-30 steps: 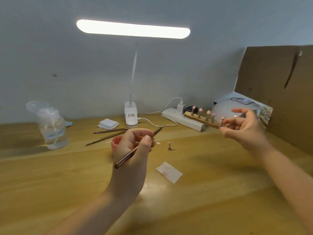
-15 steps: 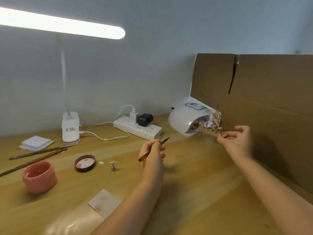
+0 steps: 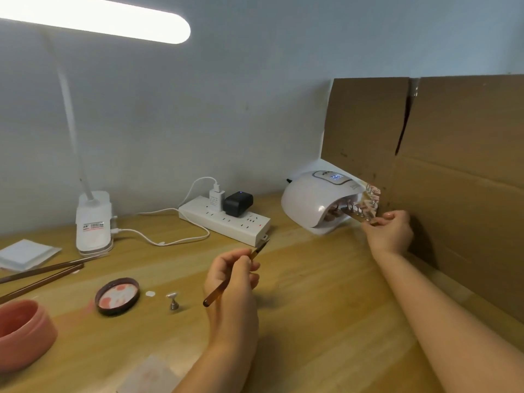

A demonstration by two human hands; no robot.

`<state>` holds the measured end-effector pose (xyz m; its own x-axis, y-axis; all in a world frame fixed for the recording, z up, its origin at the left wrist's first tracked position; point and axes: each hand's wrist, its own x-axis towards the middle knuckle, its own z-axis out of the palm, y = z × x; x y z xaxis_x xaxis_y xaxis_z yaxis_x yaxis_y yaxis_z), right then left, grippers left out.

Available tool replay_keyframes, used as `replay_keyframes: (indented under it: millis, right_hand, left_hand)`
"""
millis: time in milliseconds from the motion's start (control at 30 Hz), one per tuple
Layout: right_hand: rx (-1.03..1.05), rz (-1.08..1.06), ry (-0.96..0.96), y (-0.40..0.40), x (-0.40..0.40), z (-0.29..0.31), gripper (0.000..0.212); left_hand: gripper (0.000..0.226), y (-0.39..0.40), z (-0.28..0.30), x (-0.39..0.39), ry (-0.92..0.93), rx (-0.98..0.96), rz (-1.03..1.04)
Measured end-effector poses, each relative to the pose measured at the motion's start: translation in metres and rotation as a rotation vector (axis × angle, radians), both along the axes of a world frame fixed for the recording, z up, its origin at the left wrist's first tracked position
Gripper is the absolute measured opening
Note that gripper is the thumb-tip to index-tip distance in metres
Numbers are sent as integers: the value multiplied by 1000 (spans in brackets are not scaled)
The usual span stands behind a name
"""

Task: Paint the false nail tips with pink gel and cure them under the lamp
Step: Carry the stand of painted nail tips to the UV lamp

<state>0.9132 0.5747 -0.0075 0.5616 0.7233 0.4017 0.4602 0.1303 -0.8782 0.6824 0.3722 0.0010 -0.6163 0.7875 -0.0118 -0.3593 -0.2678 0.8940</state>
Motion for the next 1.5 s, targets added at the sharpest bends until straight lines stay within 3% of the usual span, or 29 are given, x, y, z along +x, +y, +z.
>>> replay_keyframes:
  millis: [100, 233, 533, 667, 733, 800, 933, 1167, 1433, 1500]
  right_hand:
    - [-79, 16, 44, 17, 3, -6, 45]
    - [-169, 37, -59, 39, 4, -1, 46]
    - [-215, 143, -114, 59, -21, 0, 39]
    - [16, 144, -278, 36, -22, 10, 25]
    - [187, 253, -341, 28, -21, 25, 20]
    - [240, 417, -347, 33, -30, 47, 33]
    - [-75, 626, -412, 62, -54, 72, 54]
    - [-165, 551, -400, 92, -60, 74, 64]
    - [-82, 459, -810, 90, -60, 67, 56]
    - [-122, 459, -800, 91, -62, 69, 57]
  left_hand:
    - [22, 2, 0, 3, 33, 15, -16]
    - [23, 2, 1, 7, 51, 30, -31]
    - [22, 2, 1, 6, 43, 15, -51]
    - [21, 2, 1, 5, 49, 13, -58]
    - [21, 1, 1, 6, 64, 13, -71]
    - [21, 1, 2, 6, 75, 19, -73]
    - [21, 2, 0, 4, 68, 3, -61]
    - [22, 6, -2, 3, 38, -12, -48]
    - [24, 8, -6, 4, 43, 1, -55]
    - [23, 8, -7, 4, 47, 11, -56]
